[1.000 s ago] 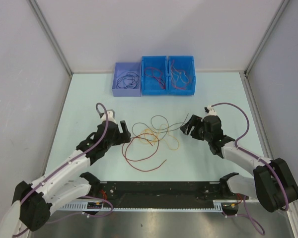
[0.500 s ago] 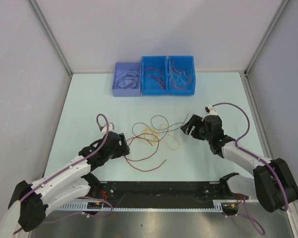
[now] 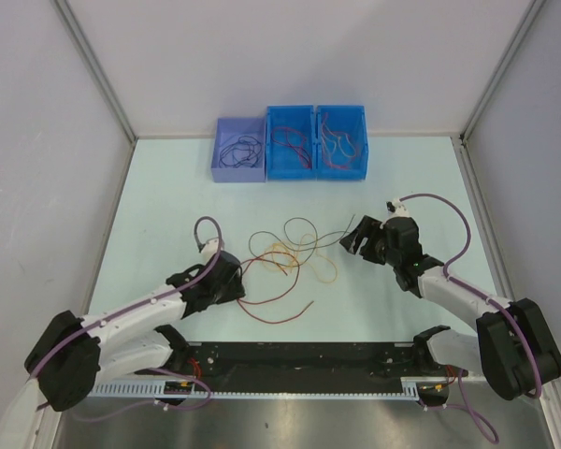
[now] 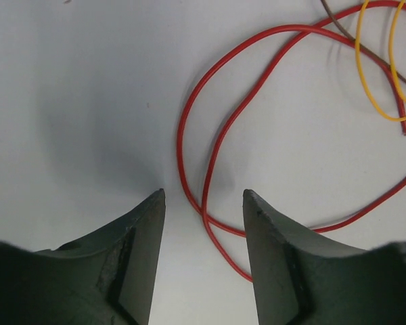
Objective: Untangle the cables
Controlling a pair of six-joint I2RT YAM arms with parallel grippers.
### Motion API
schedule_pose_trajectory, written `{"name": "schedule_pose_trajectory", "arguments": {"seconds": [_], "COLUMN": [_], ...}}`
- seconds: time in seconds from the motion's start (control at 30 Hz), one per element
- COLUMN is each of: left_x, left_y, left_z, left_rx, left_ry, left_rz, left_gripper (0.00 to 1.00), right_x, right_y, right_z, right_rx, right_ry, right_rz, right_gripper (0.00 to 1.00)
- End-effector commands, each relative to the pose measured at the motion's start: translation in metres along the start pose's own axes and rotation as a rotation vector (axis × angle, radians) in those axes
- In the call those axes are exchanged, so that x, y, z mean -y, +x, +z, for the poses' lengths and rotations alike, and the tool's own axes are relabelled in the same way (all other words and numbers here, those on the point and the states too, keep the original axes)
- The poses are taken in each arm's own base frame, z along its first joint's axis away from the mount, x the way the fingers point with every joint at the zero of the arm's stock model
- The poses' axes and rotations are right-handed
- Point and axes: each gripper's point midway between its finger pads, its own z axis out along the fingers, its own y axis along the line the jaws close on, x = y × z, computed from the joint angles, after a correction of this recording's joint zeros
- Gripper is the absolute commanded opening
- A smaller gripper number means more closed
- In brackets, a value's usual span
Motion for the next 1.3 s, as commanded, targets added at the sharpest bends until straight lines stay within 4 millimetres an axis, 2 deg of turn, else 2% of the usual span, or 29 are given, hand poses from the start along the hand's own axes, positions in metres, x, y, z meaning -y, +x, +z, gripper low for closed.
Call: {"name": "schedule_pose_trajectory", "arguments": {"seconds": [0.0, 0.27, 0.33, 0.4, 0.43, 0.53, 0.6, 0.7, 0.83, 1.1, 1.27], "left_x": [0.014, 0.017, 0.017, 0.016, 0.013, 0.008, 0.006, 0.007, 0.005, -0.013, -0.019], "left_y": [0.001, 0.013, 0.013, 0.014, 0.011, 0.014, 0.019, 0.022, 0.025, 0.036, 0.037], "left_z": [0.004, 0.011, 0.011, 0.007, 0.006, 0.001, 0.003, 0.009, 0.015, 0.023, 0.023], "left_rx": [-0.015, -0.044, -0.039, -0.040, -0.022, -0.026, -0.039, -0.054, -0.062, -0.110, -0.113], "left_ry": [0.012, -0.017, -0.022, -0.044, -0.068, -0.106, -0.112, -0.125, -0.166, -0.304, -0.331], "left_rz": [-0.017, 0.013, 0.025, 0.050, 0.055, 0.073, 0.076, 0.082, 0.110, 0.186, 0.184], "left_gripper": [0.50, 0.33, 0.33, 0.35, 0.41, 0.48, 0.49, 0.45, 0.34, 0.35, 0.22], "right_x": [-0.004, -0.004, -0.004, -0.004, -0.004, -0.005, -0.005, -0.005, -0.005, -0.003, -0.003], "right_y": [-0.006, -0.005, -0.005, -0.005, -0.004, -0.005, -0.004, -0.005, -0.005, -0.003, -0.004], "right_z": [0.002, 0.002, 0.002, 0.002, 0.002, 0.002, 0.002, 0.002, 0.002, 0.002, 0.002], "right_rx": [0.017, 0.010, 0.008, 0.006, 0.005, 0.006, 0.003, 0.004, 0.002, -0.005, -0.003], "right_ry": [-0.021, -0.028, -0.027, -0.030, -0.031, -0.032, -0.033, -0.035, -0.037, -0.035, -0.038], "right_rz": [0.006, 0.007, 0.006, 0.006, 0.004, 0.005, 0.006, 0.007, 0.006, 0.008, 0.011], "right_gripper": [0.77, 0.77, 0.77, 0.77, 0.77, 0.77, 0.77, 0.77, 0.77, 0.77, 0.77]}}
